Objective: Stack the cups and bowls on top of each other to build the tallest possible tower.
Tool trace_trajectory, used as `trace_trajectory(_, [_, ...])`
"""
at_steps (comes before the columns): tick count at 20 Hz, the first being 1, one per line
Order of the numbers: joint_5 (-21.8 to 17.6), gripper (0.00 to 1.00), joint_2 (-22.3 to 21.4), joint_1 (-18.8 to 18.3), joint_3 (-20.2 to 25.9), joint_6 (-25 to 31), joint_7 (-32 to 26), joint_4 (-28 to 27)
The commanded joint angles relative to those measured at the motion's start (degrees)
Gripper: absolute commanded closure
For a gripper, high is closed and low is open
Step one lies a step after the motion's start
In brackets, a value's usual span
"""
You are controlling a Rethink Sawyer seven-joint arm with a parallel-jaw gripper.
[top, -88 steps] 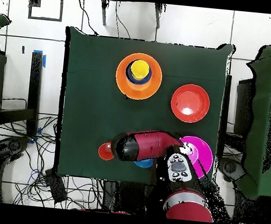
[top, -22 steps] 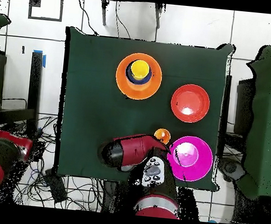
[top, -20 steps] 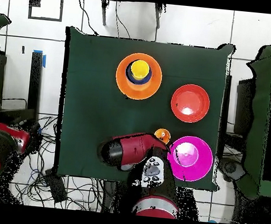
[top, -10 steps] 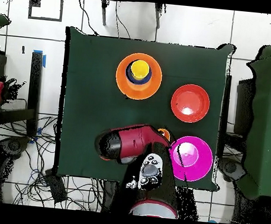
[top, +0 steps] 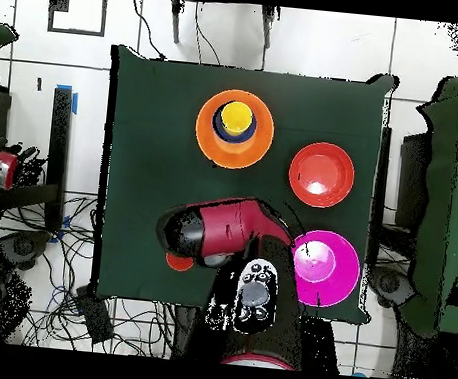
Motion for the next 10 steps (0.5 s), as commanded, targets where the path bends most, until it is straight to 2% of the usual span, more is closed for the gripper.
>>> trace_trajectory(1, [2.05,1.00,-1.49,0.76,6.08,8.58,-1.39,-7.33])
trace_trajectory(6, [2.48,1.00,-0.59,-0.73,8.16,9.76,-3.69,-10.60])
trace_trajectory(10, [4.73,1.00,3.58,-2.35,11.12,11.62,-4.59,-15.90])
